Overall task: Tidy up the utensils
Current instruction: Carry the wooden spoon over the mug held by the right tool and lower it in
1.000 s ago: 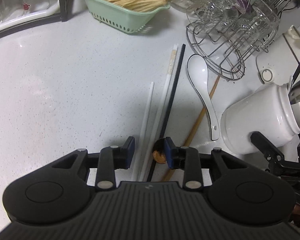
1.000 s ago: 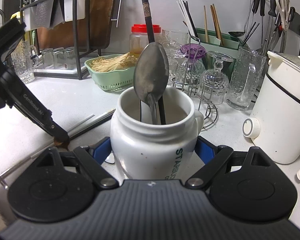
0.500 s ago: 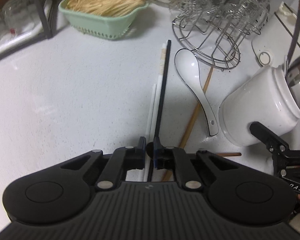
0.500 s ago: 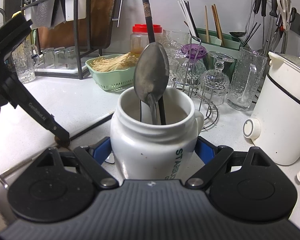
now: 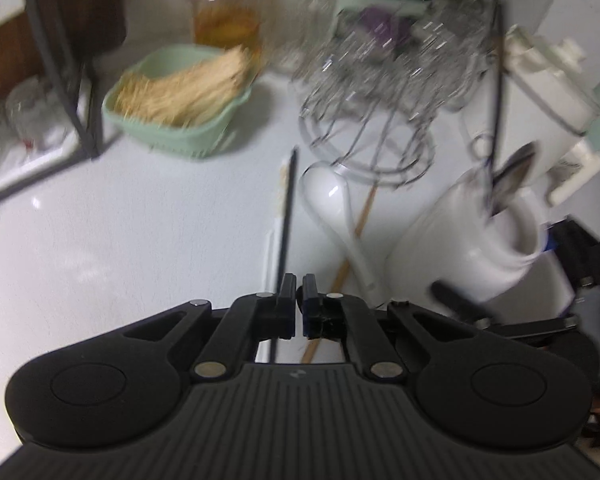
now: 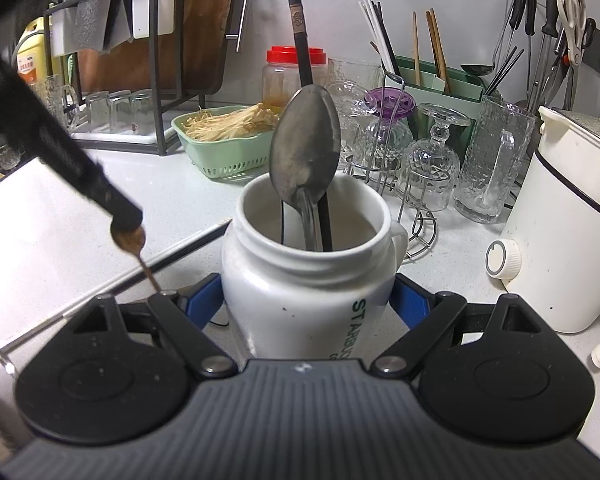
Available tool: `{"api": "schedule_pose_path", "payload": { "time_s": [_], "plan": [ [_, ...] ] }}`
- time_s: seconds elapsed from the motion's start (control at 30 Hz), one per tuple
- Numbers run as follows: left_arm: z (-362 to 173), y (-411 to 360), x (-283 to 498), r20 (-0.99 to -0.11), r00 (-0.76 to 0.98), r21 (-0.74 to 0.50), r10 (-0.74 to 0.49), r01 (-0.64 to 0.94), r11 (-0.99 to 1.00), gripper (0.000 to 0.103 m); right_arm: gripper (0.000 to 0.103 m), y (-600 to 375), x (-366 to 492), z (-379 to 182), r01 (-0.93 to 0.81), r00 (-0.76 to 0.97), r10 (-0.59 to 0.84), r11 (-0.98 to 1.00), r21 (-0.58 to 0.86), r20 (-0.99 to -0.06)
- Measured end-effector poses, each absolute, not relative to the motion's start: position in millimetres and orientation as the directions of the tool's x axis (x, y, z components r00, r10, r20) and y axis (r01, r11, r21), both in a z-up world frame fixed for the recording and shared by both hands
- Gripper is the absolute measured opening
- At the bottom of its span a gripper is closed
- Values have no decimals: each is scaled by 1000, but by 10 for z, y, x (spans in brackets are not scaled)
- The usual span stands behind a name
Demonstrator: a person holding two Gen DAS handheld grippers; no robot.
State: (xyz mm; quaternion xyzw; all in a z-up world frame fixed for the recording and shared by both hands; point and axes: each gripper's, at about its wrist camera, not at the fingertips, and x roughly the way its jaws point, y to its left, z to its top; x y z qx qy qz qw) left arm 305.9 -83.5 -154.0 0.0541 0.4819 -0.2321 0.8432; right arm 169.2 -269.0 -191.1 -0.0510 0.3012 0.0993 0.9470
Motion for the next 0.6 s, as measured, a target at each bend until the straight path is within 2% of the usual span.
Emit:
{"api": "schedule_pose_path", "payload": {
  "time_s": [0.6],
  "plan": [
    [-504,-1103,2775,-731,552,-37,-402,556,830,2,91,-2700,1738,-1911,-242,788,170,969,-44,-591]
  ]
}}
